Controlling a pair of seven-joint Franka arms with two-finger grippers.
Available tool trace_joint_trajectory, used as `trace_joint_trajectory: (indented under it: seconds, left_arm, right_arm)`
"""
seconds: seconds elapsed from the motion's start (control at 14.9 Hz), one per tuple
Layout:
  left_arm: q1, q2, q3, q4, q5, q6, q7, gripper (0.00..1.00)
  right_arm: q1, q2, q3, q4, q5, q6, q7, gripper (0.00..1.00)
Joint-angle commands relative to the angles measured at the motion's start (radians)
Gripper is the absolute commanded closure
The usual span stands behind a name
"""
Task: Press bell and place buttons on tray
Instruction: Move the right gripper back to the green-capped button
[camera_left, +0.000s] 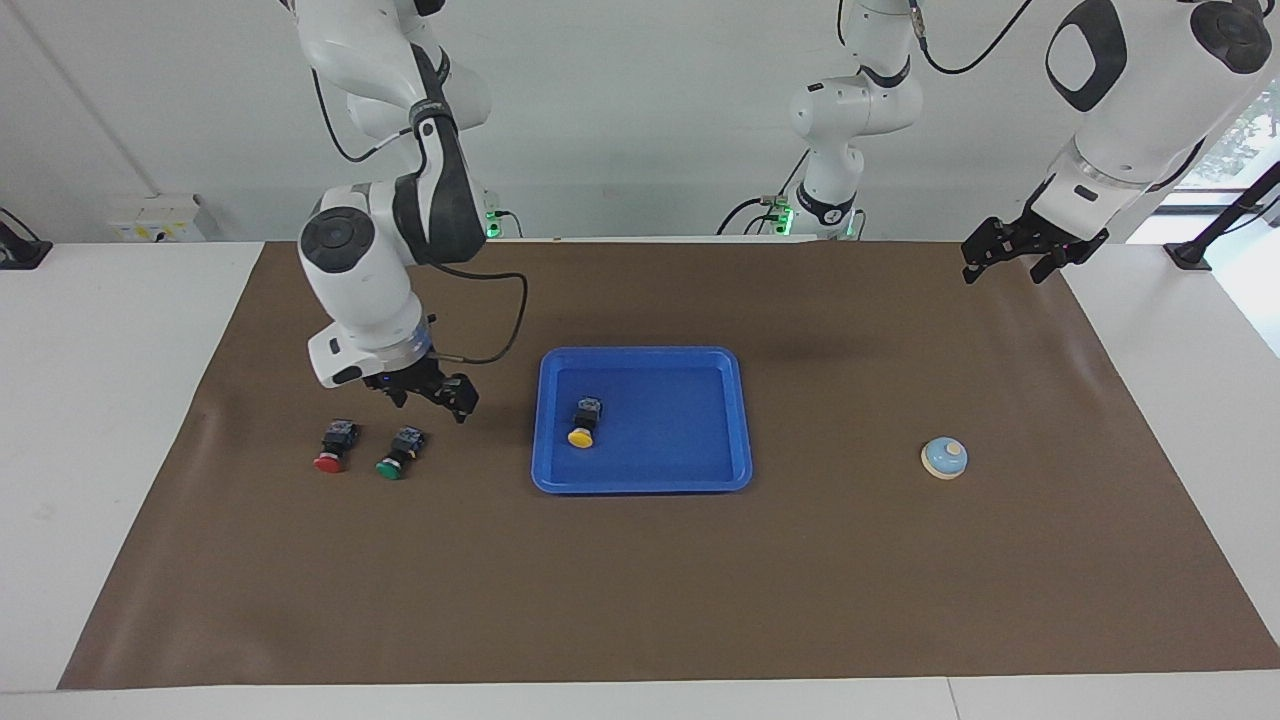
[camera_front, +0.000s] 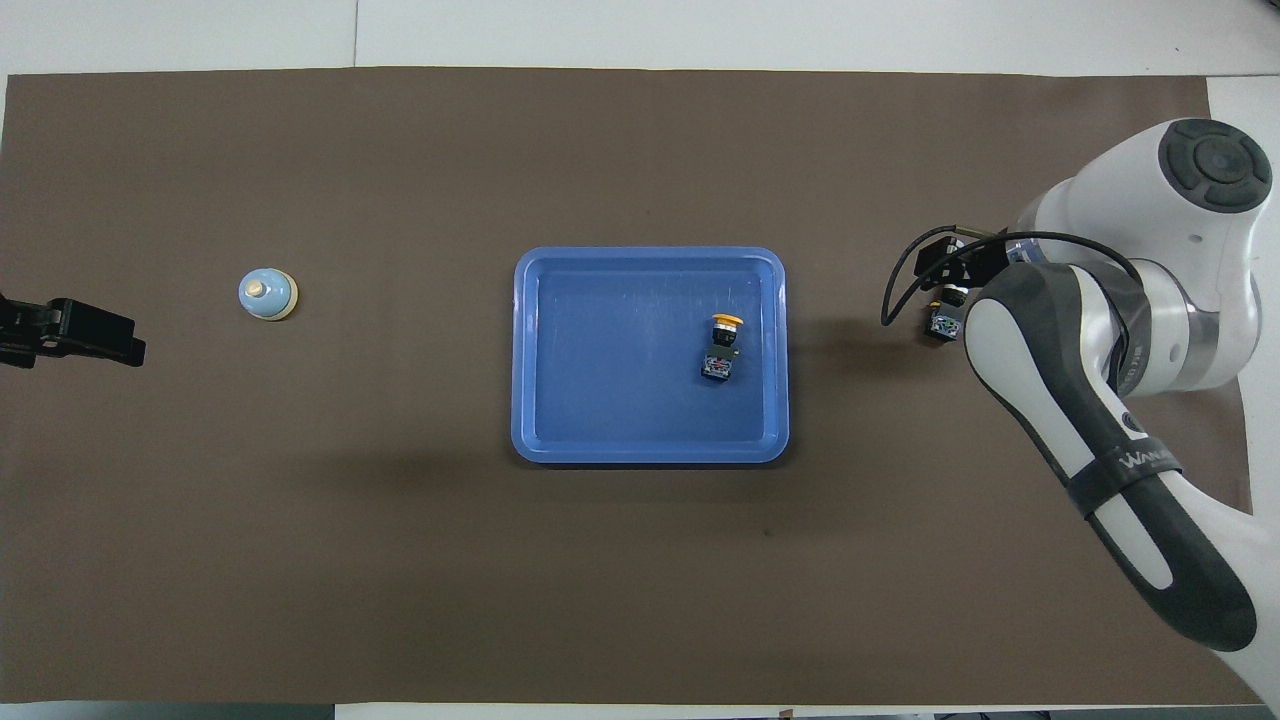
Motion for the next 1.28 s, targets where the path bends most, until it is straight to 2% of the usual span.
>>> trace_joint_trajectory:
  seconds: [0.0,0.27,0.54,0.67,0.74,0.87,0.94,1.01,1.14,1.21]
  left_arm:
    - [0.003,-0.019,0.003,-0.015,-0.013,-0.003,0.008,0.00]
    - [0.003,-0.019,0.003,-0.015,-0.013,-0.005,0.008,0.00]
    - [0.003,-0.019,0.003,-0.015,-0.013,-0.005,0.008,0.00]
    - [0.003,-0.019,0.003,-0.015,-0.013,-0.005,0.008,0.00]
    - [0.003,-0.019,0.003,-0.015,-0.013,-0.003,0.008,0.00]
    - [0.003,-0.019,0.003,-0.015,-0.013,-0.003,0.008,0.00]
    - [0.003,-0.019,0.003,-0.015,-0.013,-0.003,0.008,0.00]
    - [0.003,-0.019,0.003,-0.015,-0.013,-0.003,0.007,0.00]
    - [0.003,-0.019,0.003,-0.015,-0.013,-0.003,0.008,0.00]
    - [0.003,-0.019,0.003,-0.015,-0.013,-0.003,0.008,0.00]
  right_arm:
    - [-0.024,-0.001,0.013,-0.087,-0.017,0.107,-0.006,0.05]
    - [-0.046,0.073,0.013,-0.097,-0.018,0.213,-0.007,0.05]
    - [-0.037,0.084,0.015,-0.167,-0.018,0.324,-0.003,0.05]
    - [-0.032,0.084,0.015,-0.178,-0.017,0.330,-0.001,0.07]
    - [-0.034,0.084,0.015,-0.179,-0.018,0.333,-0.004,0.16]
    - [-0.035,0.084,0.015,-0.179,-0.018,0.327,-0.007,0.46]
    - [-0.034,0.082,0.015,-0.179,-0.017,0.324,-0.007,0.57]
    - [-0.034,0.082,0.015,-0.179,-0.018,0.321,-0.006,0.76]
    - [-0.034,0.082,0.015,-0.175,-0.017,0.318,-0.007,0.94]
    - [-0.034,0.082,0.015,-0.172,-0.018,0.313,-0.009,1.00]
